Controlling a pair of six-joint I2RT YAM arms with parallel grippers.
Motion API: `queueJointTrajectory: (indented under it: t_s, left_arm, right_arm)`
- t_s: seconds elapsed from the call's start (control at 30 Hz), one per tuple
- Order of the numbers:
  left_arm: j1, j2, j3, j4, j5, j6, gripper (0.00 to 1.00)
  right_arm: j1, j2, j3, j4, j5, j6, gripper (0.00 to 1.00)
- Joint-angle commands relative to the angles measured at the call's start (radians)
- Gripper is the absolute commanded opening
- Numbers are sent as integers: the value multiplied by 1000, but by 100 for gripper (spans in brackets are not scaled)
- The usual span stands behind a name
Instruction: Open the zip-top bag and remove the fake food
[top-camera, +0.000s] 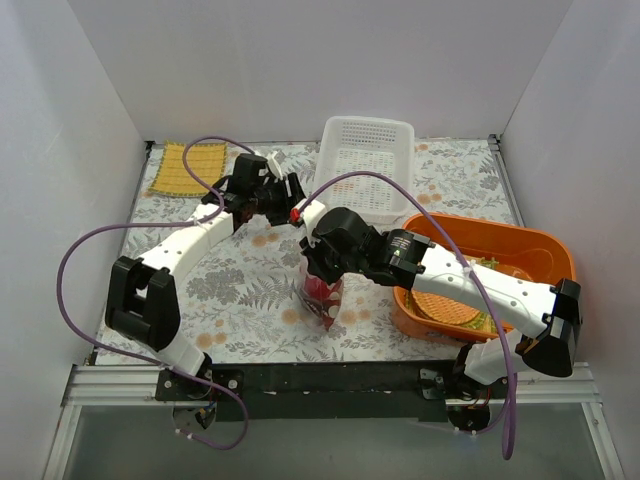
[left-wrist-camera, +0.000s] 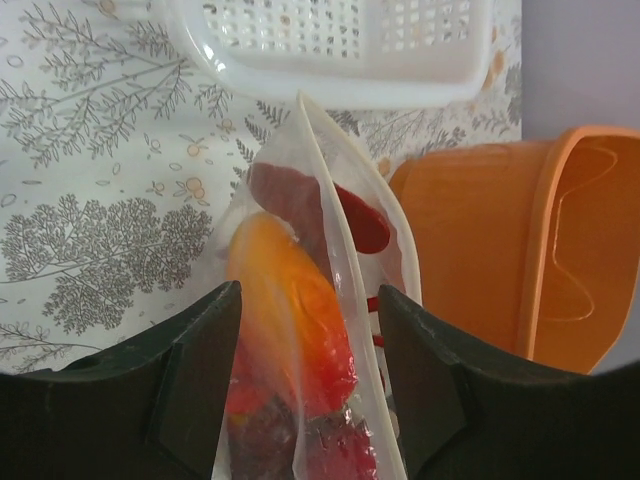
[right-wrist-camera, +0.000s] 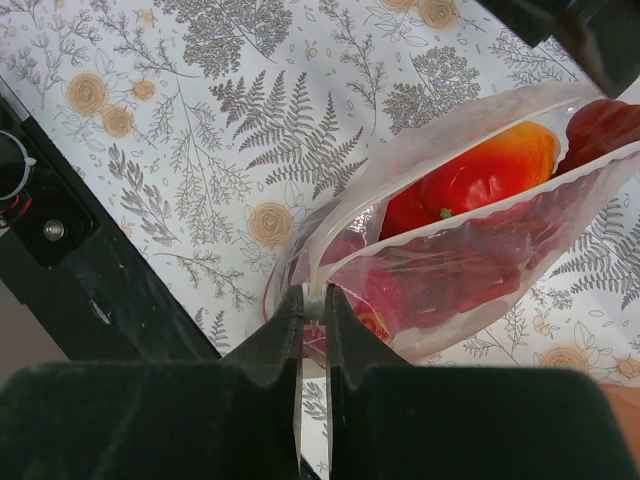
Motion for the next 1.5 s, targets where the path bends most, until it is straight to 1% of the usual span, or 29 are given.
queueJointTrajectory:
  t_s: [0.0,0.03,0.1,0.13,0.17,0.2,0.27,0.3,0.33,0.43,0.53,0.6,0.67,0.73,0.77,0.83,0.87,0.9,1.03,1.1,1.23,1.33,1.37,1.4,1.47]
  left_arm:
    - [-30,4,42,-63,-7,48,53]
    - [-33,4,38,-63,-12,48,52]
    - [-39,1,27,-63,-25,45,48]
    - [-43,0,19,-62,-29,43,45]
    - [-44,0,16,-59,-32,42,40]
    - [-50,0,16,-59,-41,43,28]
    - [-50,-11,21,-57,-49,43,16]
    - [-50,-17,24,-57,-52,43,2]
    - [-50,-25,27,-54,-58,48,0]
    - [-50,-62,36,-48,-85,62,0]
    - [-52,-106,23,-26,-102,68,0]
    - [-52,-147,3,-2,-113,66,0]
    - [-52,-178,-13,24,-119,65,0]
    - [-52,-212,-25,38,-115,68,0]
    - [-52,-218,-28,49,-113,71,0]
    - [-50,-227,-30,47,-111,77,0]
    - [-50,-236,-33,47,-113,77,0]
    - [-52,-241,-37,47,-122,76,0]
    - [-52,-269,-54,47,-144,73,0]
    - [-50,-278,-56,49,-157,70,0]
    - [-52,-283,-56,52,-180,56,0]
    - [-50,-283,-60,58,-173,50,0]
    - [-50,-283,-60,58,-173,45,0]
    - [-50,-283,-62,58,-171,45,0]
    - [-52,-290,-62,58,-168,45,0]
  right_arm:
    - [7,-13,-5,18,36,12,1]
    - [7,-16,-7,20,34,11,1]
    - [8,-13,-8,24,34,12,1]
    - [10,-14,-8,24,34,11,1]
    - [8,-13,-11,23,34,11,1]
    - [8,-11,-10,24,39,12,1]
    - [8,-11,-10,21,44,14,1]
    - [8,-10,-10,20,50,18,1]
    - [8,-11,-10,17,54,18,1]
    - [8,-14,-2,9,68,28,1]
    - [10,-17,10,3,79,31,5]
    - [8,-20,21,-8,89,31,12]
    - [8,-22,30,-19,105,44,23]
    - [8,-29,42,-28,120,55,28]
    - [7,-31,51,-31,128,61,35]
    - [7,-33,94,-55,162,71,41]
    - [7,-34,108,-61,171,81,46]
    - [8,-36,128,-71,198,86,47]
    - [-6,-30,209,-89,269,110,51]
    - [-33,-14,252,-83,263,126,50]
    - [-93,33,256,-39,223,156,48]
    - [-176,58,181,33,140,179,45]
    - [-200,58,150,102,79,183,44]
    - [-243,53,95,136,53,183,43]
    - [-282,53,47,204,-5,184,43]
